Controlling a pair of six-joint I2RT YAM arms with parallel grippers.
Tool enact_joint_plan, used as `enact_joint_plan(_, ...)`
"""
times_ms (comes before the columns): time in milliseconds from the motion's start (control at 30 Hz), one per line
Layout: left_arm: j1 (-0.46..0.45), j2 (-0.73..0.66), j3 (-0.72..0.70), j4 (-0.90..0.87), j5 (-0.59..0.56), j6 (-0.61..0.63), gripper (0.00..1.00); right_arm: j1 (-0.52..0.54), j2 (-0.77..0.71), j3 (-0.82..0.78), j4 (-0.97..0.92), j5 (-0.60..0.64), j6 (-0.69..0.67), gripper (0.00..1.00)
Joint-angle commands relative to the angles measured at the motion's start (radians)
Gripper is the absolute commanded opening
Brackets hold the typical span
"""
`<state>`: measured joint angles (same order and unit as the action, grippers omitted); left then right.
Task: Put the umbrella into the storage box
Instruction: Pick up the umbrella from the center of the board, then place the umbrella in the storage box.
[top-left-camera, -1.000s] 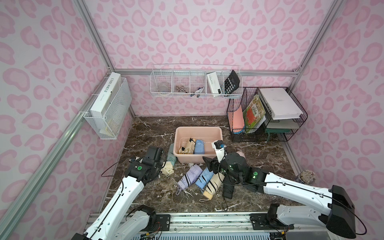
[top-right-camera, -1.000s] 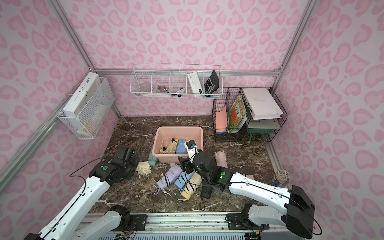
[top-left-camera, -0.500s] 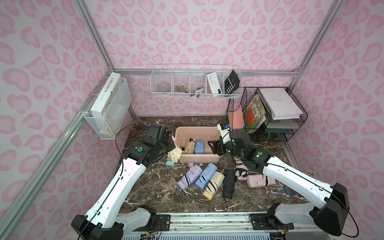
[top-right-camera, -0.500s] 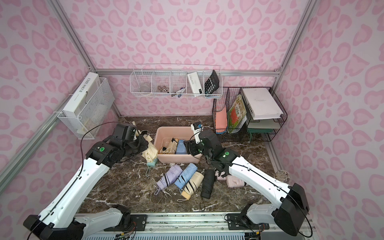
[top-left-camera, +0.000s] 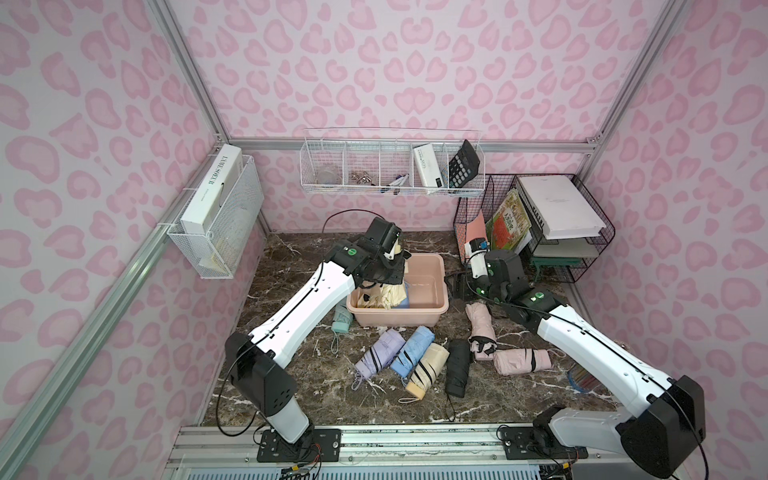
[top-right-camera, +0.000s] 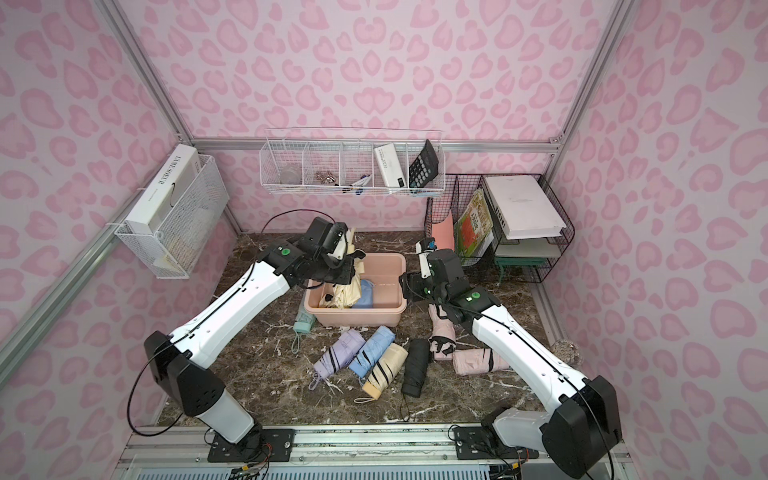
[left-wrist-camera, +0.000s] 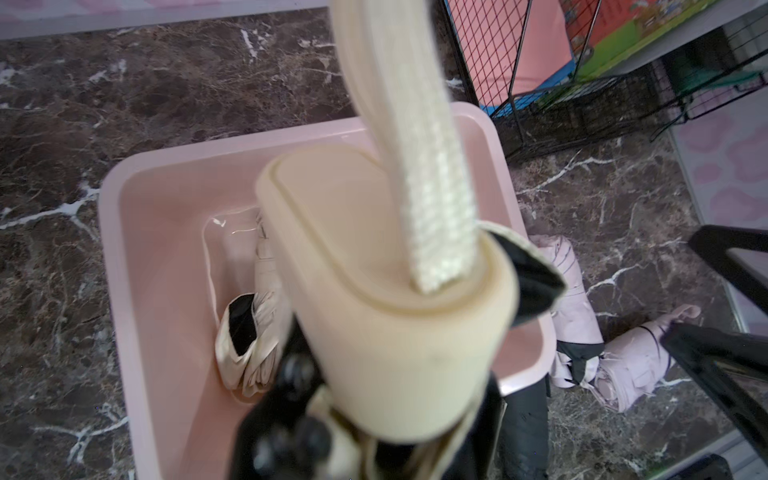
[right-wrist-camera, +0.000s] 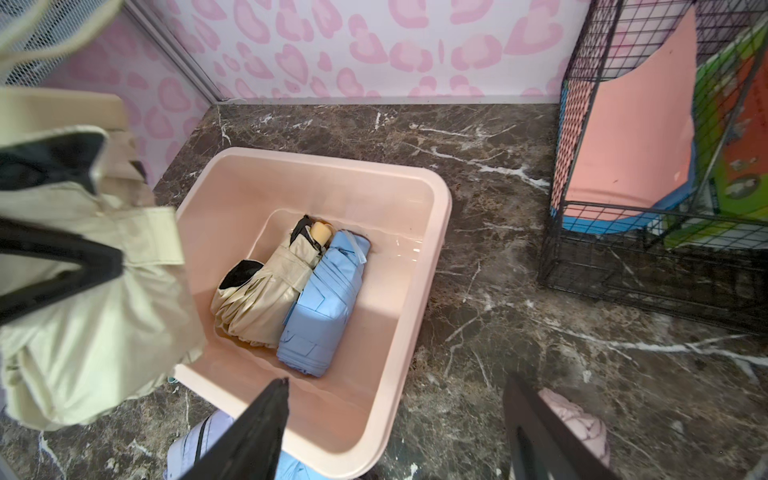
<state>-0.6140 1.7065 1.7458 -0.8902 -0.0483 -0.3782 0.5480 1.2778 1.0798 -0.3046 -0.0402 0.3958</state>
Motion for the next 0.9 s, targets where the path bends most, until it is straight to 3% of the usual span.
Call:
enact_joint_plan(0,-0.016,0.068,0.04,-0.013,-0.038,0.071,0.0,-0.041,-0.007,-0.014,0.042,-0.036,0.0,0.73)
enact_joint_plan(467,-0.024,0.271,0.07,0.177,-0.019,0.031,0.0,-0.151,0.003,-0.067,0.115,-0.087,0.013,0.73)
enact_joint_plan(867,-0.025,0.362,0.046,0.197,0.057,-0.03,0.0,-0.19,0.048,-0.04,0.124,-0.099,0.02,0.73)
